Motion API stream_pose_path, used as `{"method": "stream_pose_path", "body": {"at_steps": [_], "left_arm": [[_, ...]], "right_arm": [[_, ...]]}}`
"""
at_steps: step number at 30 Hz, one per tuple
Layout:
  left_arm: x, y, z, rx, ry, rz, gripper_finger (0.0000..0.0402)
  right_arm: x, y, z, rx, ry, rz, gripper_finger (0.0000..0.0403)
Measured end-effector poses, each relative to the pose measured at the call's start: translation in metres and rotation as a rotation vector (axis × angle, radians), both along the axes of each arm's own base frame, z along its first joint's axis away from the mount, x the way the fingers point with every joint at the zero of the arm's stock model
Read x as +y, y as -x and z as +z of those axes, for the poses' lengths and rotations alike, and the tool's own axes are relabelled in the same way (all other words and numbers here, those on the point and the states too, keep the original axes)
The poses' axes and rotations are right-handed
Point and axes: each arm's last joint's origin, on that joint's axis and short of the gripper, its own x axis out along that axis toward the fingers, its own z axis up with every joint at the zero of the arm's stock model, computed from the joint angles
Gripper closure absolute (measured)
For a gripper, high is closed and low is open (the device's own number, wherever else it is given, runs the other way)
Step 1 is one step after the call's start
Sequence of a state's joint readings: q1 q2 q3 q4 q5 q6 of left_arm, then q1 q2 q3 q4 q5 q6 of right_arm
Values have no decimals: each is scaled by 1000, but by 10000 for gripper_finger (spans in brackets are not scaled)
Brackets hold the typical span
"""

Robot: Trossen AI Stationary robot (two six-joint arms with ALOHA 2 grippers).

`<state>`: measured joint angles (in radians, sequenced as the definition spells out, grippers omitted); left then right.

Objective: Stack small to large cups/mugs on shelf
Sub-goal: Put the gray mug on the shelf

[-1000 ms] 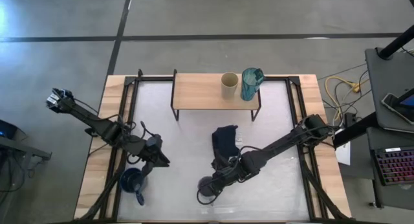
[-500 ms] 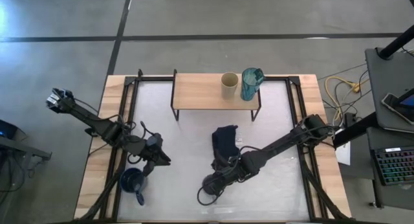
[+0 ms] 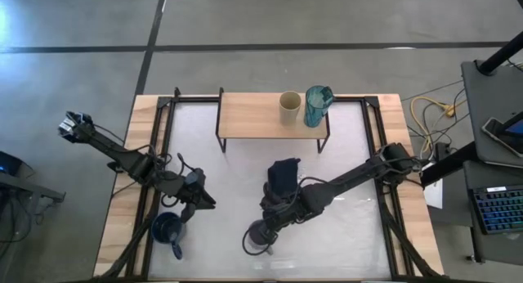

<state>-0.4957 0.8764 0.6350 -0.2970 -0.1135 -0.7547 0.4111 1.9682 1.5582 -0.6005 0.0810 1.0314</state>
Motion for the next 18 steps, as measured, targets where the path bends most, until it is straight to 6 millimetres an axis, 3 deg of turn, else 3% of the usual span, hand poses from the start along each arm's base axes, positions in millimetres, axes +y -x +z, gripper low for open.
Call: {"method": "stream_pose_path", "body": {"at_steps": [18], "left_arm": [[0, 0, -1, 1, -1, -3, 338]], "right_arm": [[-1, 4, -10, 43, -18, 13, 340]]}}
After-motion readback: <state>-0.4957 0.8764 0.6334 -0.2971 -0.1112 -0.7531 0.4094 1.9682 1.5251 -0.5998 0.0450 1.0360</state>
